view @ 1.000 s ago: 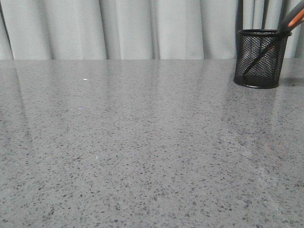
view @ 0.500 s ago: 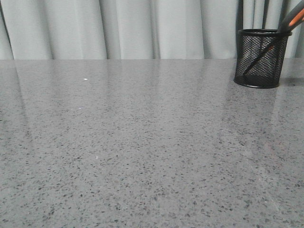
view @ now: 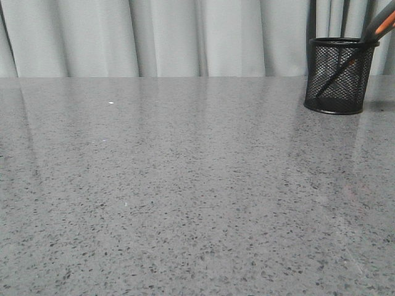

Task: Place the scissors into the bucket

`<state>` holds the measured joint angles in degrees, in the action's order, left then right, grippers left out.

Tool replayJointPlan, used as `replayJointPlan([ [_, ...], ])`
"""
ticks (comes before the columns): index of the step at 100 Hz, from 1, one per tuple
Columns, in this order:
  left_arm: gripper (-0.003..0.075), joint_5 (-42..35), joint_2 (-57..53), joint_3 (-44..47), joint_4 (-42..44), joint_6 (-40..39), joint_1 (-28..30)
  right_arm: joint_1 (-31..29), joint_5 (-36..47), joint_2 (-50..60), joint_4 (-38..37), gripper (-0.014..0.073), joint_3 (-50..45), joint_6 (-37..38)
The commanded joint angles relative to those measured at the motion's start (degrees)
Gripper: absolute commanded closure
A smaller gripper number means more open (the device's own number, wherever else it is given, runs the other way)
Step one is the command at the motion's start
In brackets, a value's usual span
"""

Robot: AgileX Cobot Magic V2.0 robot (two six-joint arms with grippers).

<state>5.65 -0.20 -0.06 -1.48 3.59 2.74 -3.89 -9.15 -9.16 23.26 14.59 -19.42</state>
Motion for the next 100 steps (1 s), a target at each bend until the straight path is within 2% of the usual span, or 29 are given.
replayJointPlan([
  [1,0.0741,-4.4,-1.5,1.0,-0.4,-0.6,0.1,-0.2,4.6,-0.5,-0.2,0.0662,1.5,-0.5],
  [14,0.0741,-4.4,-1.5,1.0,-0.4,-0.6,0.1,-0.2,5.0,-0.5,-8.2,0.0662,-0.6,1.4],
  [27,0.0741,-4.4,-1.5,1.0,-0.4,-0.6,0.1,-0.3,7.5,-0.5,-19.9,0.0662,-4.9,12.5],
  [33,0.0741,-4.4,-1.5,1.0,-0.4,-0.6,0.1,-0.3,8.4,-0.4,-23.3,0.0662,-7.6,14.4],
  [59,0.0741,-4.4,-1.5,1.0,-0.4,-0.6,0.1,-0.3,8.4,6.7,-24.8,0.0662,-16.8,14.7],
  [64,0.0741,-4.4,-1.5,1.0,-0.4,-0.6,0.1,-0.3,4.4,8.6,-24.7,0.0662,-16.7,15.5],
  [82,0.0741,-4.4,-1.5,1.0,-0.4,-0.6,0.1,-0.3,0.2,10.7,-24.9,0.0662,-16.7,15.4],
  [100,0.0741,-4.4,-1.5,1.0,-0.4,-0.6,0.1,-0.3,2.0,10.7,-24.9,0.0662,-16.7,15.4],
])
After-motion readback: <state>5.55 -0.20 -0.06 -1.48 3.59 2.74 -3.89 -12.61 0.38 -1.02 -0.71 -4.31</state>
